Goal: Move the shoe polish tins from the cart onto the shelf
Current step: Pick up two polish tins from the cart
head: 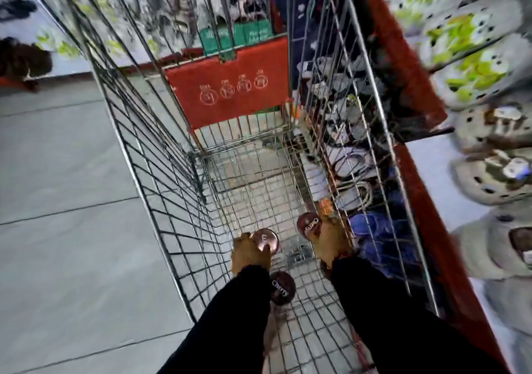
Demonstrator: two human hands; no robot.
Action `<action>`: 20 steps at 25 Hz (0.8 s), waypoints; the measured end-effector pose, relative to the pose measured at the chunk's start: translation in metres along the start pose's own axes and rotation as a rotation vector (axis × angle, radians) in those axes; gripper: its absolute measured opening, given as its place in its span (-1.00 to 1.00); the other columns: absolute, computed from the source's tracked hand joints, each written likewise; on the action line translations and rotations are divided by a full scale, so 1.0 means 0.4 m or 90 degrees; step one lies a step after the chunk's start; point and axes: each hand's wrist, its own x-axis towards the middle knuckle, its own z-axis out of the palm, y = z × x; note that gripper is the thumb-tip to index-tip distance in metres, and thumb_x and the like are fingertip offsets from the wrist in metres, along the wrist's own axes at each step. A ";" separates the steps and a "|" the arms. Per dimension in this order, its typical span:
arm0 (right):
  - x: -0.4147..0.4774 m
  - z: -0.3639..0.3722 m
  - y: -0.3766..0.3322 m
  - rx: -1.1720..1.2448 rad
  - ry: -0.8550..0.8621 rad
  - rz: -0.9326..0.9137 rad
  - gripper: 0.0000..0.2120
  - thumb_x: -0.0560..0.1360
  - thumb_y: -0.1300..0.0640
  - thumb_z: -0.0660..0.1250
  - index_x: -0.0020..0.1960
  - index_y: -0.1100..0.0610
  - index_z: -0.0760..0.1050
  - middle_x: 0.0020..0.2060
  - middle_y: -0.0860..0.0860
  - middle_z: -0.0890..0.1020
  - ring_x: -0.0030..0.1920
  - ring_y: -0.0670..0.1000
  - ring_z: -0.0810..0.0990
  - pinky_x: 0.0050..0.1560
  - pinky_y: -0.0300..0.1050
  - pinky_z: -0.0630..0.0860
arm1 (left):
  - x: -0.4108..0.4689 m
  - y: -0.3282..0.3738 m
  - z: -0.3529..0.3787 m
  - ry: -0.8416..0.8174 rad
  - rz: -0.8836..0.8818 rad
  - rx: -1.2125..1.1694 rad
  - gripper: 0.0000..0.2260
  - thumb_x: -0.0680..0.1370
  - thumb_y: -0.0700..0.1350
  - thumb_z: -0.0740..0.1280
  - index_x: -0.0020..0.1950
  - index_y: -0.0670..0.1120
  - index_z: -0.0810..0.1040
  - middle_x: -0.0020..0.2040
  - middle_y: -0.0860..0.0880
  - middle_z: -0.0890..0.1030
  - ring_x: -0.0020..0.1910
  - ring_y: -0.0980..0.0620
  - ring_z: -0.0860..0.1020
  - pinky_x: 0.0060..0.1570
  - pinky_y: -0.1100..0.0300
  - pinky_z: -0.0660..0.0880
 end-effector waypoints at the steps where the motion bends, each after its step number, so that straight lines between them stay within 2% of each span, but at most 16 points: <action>1: 0.013 0.011 0.007 0.003 0.002 0.008 -0.44 0.51 0.01 0.35 0.44 0.20 0.34 0.38 0.22 0.45 0.36 0.23 0.45 0.33 0.07 0.41 | 0.014 -0.006 0.011 0.003 0.000 0.000 -0.51 0.55 -0.02 0.35 0.44 -0.17 0.43 0.38 -0.23 0.46 0.33 -0.25 0.52 0.31 -0.04 0.48; 4: 0.018 0.015 0.019 0.091 0.025 0.032 -0.39 0.43 0.05 0.46 0.41 0.18 0.37 0.27 0.23 0.54 0.29 0.24 0.52 0.23 0.05 0.46 | 0.030 -0.020 0.029 0.002 -0.005 -0.031 -0.46 0.49 -0.09 0.44 0.43 -0.17 0.43 0.36 -0.22 0.46 0.31 -0.22 0.52 0.32 0.01 0.47; 6: 0.009 0.017 0.025 0.145 0.046 0.046 -0.35 0.38 0.08 0.52 0.40 0.18 0.39 0.16 0.22 0.62 0.20 0.24 0.59 0.12 0.02 0.50 | 0.026 -0.026 0.032 0.008 -0.017 -0.070 -0.51 0.48 -0.05 0.45 0.37 -0.16 0.50 0.31 -0.22 0.53 0.27 -0.19 0.55 0.27 0.03 0.49; 10: -0.011 0.019 0.024 0.294 0.108 0.115 -0.60 0.36 0.20 0.51 0.16 0.20 0.53 0.00 0.24 0.70 0.05 0.26 0.67 0.06 0.11 0.59 | 0.000 -0.018 0.018 0.052 -0.054 -0.131 -0.63 0.57 -0.01 0.35 0.29 -0.20 0.54 0.27 -0.25 0.56 0.29 -0.21 0.51 0.25 0.04 0.45; 13: -0.048 -0.009 0.014 0.375 0.102 0.147 -0.70 0.43 0.21 0.47 0.14 0.21 0.56 0.03 0.21 0.70 0.05 0.21 0.68 0.08 0.13 0.61 | -0.036 -0.006 -0.014 0.048 -0.071 -0.175 -0.66 0.52 -0.06 0.42 0.26 -0.16 0.58 0.23 -0.19 0.65 0.29 -0.16 0.57 0.25 0.09 0.47; 16: -0.092 -0.044 0.008 0.434 0.095 0.114 -0.70 0.45 0.24 0.45 0.17 0.22 0.56 0.03 0.16 0.69 0.03 0.14 0.66 0.10 0.07 0.61 | -0.080 0.013 -0.062 0.068 -0.061 -0.202 -0.69 0.51 -0.09 0.43 0.23 -0.13 0.62 0.17 -0.13 0.70 0.25 -0.11 0.61 0.19 0.14 0.49; 20: -0.188 -0.116 -0.007 0.540 0.123 0.105 -0.73 0.43 0.27 0.47 0.12 0.17 0.58 0.02 0.18 0.70 0.02 0.12 0.68 0.07 0.21 0.64 | -0.180 0.046 -0.143 0.101 0.014 -0.263 -0.71 0.50 -0.14 0.44 0.21 -0.15 0.64 0.13 -0.14 0.72 0.20 -0.11 0.64 0.15 0.17 0.48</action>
